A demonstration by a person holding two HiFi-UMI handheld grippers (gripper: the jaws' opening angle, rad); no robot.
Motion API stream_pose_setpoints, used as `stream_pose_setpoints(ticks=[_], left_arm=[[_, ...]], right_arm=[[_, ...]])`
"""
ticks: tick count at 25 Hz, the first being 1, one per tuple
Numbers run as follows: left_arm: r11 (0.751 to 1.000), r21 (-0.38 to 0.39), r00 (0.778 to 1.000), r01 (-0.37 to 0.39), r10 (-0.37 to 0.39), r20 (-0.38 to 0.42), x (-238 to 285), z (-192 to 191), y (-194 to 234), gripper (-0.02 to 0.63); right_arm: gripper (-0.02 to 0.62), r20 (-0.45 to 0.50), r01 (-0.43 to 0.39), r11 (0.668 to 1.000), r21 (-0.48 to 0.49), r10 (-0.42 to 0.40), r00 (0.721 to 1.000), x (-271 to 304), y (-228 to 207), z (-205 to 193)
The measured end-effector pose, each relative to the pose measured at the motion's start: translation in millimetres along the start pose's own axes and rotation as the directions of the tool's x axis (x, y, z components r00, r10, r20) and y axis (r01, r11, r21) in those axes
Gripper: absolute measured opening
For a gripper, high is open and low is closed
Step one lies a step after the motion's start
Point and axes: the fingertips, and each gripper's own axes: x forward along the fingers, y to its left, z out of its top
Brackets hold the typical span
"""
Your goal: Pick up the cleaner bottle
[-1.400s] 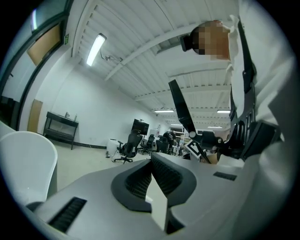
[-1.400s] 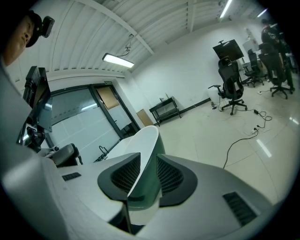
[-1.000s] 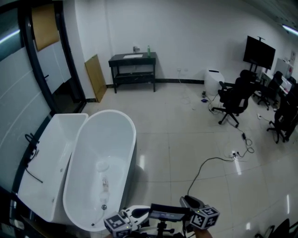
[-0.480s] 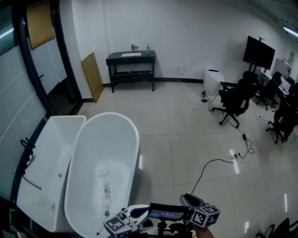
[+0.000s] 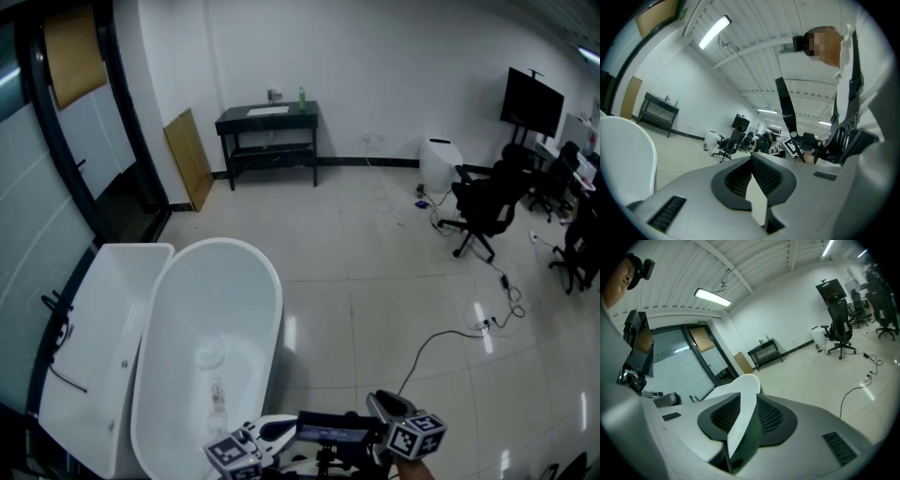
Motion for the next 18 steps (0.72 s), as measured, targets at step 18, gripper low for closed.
stream_pose_setpoints(ticks=[18], left_arm=[[0.988, -0.049, 0.988, -0.146, 0.148, 0.044, 174, 73, 103, 0.000]], right_arm=[[0.098, 0.016, -0.052, 0.987, -0.150, 0.055, 0.998, 76, -131, 164]])
